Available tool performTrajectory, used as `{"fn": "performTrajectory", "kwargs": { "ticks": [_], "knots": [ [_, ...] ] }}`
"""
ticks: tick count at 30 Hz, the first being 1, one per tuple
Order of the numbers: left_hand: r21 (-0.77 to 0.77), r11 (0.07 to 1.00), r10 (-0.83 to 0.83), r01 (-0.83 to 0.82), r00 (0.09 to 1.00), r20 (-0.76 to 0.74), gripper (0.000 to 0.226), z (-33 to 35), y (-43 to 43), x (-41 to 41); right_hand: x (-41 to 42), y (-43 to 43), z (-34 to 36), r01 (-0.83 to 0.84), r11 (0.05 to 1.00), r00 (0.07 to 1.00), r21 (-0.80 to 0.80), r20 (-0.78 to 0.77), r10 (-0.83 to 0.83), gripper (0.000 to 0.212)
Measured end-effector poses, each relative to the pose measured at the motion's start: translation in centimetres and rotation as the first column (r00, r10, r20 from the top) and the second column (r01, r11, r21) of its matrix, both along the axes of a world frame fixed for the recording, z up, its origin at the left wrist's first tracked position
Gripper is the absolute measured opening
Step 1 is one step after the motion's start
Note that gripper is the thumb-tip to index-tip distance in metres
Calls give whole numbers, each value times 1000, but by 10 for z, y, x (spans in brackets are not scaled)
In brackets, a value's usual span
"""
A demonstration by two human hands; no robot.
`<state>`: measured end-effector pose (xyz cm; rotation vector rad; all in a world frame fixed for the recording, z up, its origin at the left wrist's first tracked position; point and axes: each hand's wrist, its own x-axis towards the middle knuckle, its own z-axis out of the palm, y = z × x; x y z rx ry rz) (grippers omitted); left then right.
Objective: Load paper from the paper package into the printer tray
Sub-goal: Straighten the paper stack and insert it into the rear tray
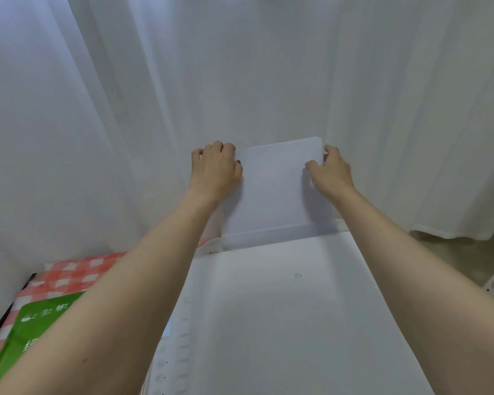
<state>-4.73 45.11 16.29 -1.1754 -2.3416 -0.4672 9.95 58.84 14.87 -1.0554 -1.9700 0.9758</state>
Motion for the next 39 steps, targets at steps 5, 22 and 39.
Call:
{"fn": "performTrajectory", "kwargs": {
  "ticks": [5,22,39],
  "knots": [
    [270,959,-199,86,884,424,50,4,-4,4,8,6,-7,48,998,997,-36,-53,-50,41],
    [411,907,-303,88,814,495,49,-10,-3,10,12,7,-27,-36,994,994,-105,-105,25,32],
    [242,961,-72,-131,728,682,47,-28,-13,22,34,-7,-40,1,995,999,-96,-54,-6,17]
  ]
}}
